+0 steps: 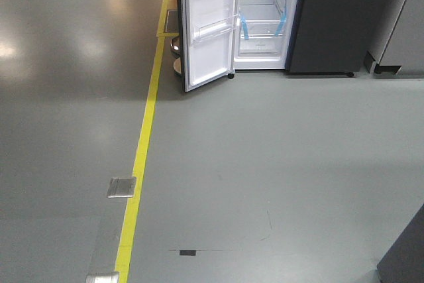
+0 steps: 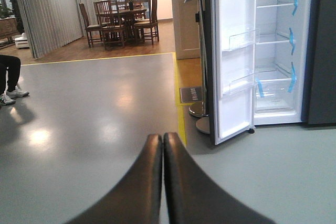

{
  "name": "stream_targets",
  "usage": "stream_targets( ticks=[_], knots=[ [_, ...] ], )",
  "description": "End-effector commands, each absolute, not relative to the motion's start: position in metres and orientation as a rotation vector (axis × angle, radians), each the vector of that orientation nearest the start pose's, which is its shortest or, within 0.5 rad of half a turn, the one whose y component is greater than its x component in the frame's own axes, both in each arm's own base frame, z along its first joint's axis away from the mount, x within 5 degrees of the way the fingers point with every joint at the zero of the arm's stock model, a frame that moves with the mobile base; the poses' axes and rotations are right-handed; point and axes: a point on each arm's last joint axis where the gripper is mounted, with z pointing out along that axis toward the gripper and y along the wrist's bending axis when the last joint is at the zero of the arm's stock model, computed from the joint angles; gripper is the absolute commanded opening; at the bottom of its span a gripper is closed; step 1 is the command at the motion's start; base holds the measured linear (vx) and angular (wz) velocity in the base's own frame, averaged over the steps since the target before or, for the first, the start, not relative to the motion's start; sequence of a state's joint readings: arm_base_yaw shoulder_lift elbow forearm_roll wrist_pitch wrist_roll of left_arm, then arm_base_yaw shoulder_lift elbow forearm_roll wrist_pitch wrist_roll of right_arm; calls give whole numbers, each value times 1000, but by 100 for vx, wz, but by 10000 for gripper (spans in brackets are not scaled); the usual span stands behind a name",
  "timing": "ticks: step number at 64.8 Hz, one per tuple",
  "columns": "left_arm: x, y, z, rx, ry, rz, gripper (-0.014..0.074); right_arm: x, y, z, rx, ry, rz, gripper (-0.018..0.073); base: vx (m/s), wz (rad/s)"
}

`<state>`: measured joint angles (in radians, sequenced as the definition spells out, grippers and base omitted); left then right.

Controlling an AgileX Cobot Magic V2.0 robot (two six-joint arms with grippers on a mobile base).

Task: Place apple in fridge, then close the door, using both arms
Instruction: 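Continue driving closer to the open refrigerator with apple held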

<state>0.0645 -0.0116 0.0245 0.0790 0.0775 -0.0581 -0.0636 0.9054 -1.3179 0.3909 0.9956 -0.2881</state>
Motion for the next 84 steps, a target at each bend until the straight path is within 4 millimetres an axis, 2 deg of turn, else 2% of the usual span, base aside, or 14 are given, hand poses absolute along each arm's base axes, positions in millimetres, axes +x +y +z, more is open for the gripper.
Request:
stream_targets(
  ticks=[1,84],
  knots=[
    [56,3,196,-40,1515,52,-6,142,20,485,-186,1892,244,43,14,-2],
    [56,3,196,-40,1515,52,-6,142,20,485,-186,1892,244,43,11,0]
  ],
)
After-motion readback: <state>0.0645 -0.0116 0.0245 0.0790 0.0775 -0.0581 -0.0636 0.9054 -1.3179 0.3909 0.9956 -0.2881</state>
